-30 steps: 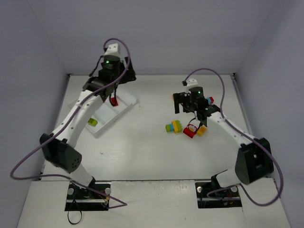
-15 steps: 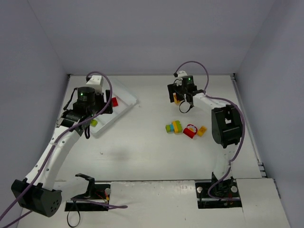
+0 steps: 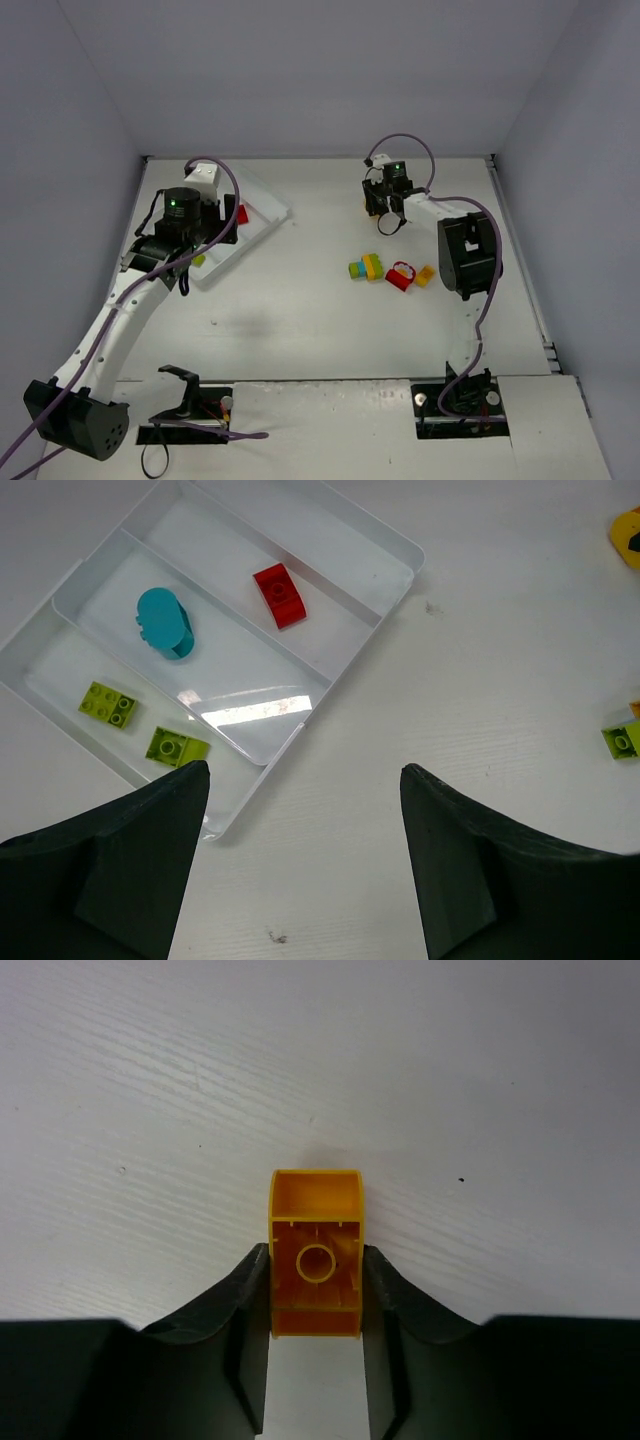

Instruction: Sort the legos into containers by color

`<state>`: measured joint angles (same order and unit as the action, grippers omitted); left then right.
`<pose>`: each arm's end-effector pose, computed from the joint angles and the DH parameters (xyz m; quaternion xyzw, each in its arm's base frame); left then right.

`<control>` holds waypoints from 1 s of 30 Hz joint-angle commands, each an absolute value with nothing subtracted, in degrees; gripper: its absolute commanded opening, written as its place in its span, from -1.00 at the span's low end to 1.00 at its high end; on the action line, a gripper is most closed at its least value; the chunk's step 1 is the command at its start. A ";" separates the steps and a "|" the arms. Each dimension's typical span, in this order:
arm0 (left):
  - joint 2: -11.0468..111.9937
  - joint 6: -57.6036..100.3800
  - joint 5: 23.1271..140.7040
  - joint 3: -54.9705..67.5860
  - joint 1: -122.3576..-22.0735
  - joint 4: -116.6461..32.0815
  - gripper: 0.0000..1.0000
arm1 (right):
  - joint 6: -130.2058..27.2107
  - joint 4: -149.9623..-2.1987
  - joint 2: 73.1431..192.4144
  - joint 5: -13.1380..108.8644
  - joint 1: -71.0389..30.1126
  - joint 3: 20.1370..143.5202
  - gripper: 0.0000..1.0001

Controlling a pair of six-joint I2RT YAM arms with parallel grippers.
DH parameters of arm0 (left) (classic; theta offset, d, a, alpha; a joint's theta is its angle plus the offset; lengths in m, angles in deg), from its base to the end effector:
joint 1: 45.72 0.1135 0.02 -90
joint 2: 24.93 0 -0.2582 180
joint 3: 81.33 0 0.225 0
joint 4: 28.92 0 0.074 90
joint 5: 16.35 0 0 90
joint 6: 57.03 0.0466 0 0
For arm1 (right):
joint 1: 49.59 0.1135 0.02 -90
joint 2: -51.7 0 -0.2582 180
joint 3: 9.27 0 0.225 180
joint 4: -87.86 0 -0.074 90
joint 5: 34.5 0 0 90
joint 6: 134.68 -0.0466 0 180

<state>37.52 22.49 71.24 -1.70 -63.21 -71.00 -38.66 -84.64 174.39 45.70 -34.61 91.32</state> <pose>0.2151 -0.0657 0.3581 0.0402 0.8419 -0.1128 0.5263 0.4541 0.1297 0.1869 -0.1992 0.8389 0.1127 0.4939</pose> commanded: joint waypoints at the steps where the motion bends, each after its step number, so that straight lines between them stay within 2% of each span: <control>1: 37.12 23.12 70.49 -0.65 -62.68 -67.59 0.41 | -37.48 -86.34 170.80 45.92 -34.39 92.50 -0.66; 3: 37.03 22.95 70.23 -0.65 -62.68 -67.68 0.41 | -36.69 -86.34 169.92 46.45 -33.25 92.33 -0.94; 4: 37.12 22.86 70.05 -0.73 -62.68 -67.59 0.41 | -36.08 -86.34 168.95 46.45 -32.63 92.41 -1.00; 15: 37.20 21.28 66.80 -1.00 -61.63 -67.50 0.41 | -29.83 -89.67 170.08 44.78 -19.55 100.14 -1.00; 30: 36.94 20.49 67.50 -1.26 -61.18 -67.50 0.41 | -28.78 -99.95 186.60 39.07 -12.85 117.54 -1.00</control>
<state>37.55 21.55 68.05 -1.81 -61.70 -70.73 -29.63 -93.17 186.00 41.13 -13.47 113.79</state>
